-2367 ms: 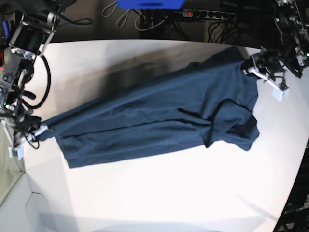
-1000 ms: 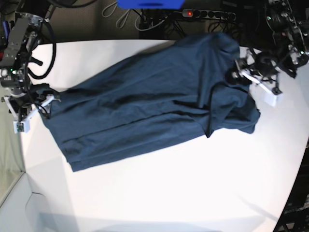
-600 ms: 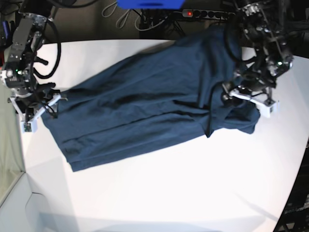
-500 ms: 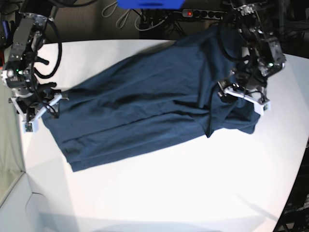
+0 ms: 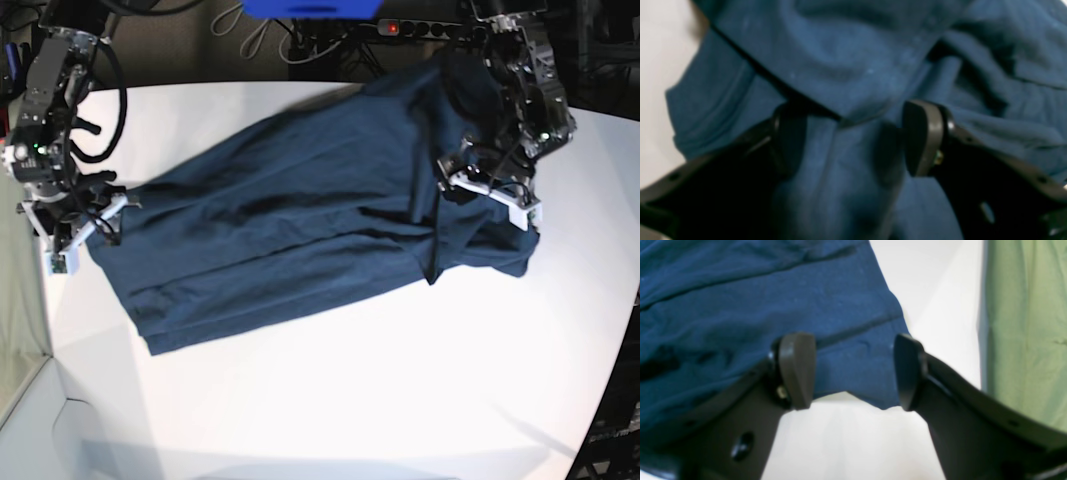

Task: Layout the t-shirt on the table in an organized manner, then fold the t-shirt properly
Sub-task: 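Release and regrasp the shirt fabric with the left gripper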

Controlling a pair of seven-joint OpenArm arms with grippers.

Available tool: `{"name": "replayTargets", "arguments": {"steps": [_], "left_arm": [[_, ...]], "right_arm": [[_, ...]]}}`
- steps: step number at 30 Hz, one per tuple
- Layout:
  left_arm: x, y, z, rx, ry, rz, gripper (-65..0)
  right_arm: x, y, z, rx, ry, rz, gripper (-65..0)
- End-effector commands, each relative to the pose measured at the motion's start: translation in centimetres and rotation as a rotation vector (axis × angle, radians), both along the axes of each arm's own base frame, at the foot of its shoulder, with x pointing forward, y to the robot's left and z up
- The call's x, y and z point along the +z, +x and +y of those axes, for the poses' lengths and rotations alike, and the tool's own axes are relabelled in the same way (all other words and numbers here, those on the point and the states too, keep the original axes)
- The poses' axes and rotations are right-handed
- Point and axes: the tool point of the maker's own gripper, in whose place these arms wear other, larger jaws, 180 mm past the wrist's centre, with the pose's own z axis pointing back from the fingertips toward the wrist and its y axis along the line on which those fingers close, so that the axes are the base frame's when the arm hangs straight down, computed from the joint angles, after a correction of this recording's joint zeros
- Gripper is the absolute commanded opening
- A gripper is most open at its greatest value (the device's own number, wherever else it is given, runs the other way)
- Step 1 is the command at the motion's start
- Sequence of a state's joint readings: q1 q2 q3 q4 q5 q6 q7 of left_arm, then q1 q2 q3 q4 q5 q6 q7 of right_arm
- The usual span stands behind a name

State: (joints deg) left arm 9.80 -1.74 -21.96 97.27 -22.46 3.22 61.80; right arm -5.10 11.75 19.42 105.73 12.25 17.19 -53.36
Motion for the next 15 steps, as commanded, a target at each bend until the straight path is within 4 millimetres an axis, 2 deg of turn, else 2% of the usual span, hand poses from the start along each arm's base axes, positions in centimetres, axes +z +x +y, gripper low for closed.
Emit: {"name": "replayTargets", "arguments": {"steps": [1,10,12,15], "left_arm": [[0.54,0.67,0.11,0.0,0.002,-0.025,-21.5],[0.65,0.72,0.08,-0.002,0.002,-0.029,-21.8],[0.51,0.65,0.13,0.0,0.001,-0.024,-24.8],[0.76,1.22,0.31,0.008,0.007,-0.048,-33.6]], "right_arm": [[1.33,0.73,-0.36,0.008,-0.021,-0.046,-26.9],[1.24,0.65,-0.36,0.008,-0.02,-0.042,-26.9],[1.24,0.65,-0.36,0.008,-0.02,-0.042,-26.9],[1.2,0.6,-0.36,0.008,-0.02,-0.04,-26.9]]}}
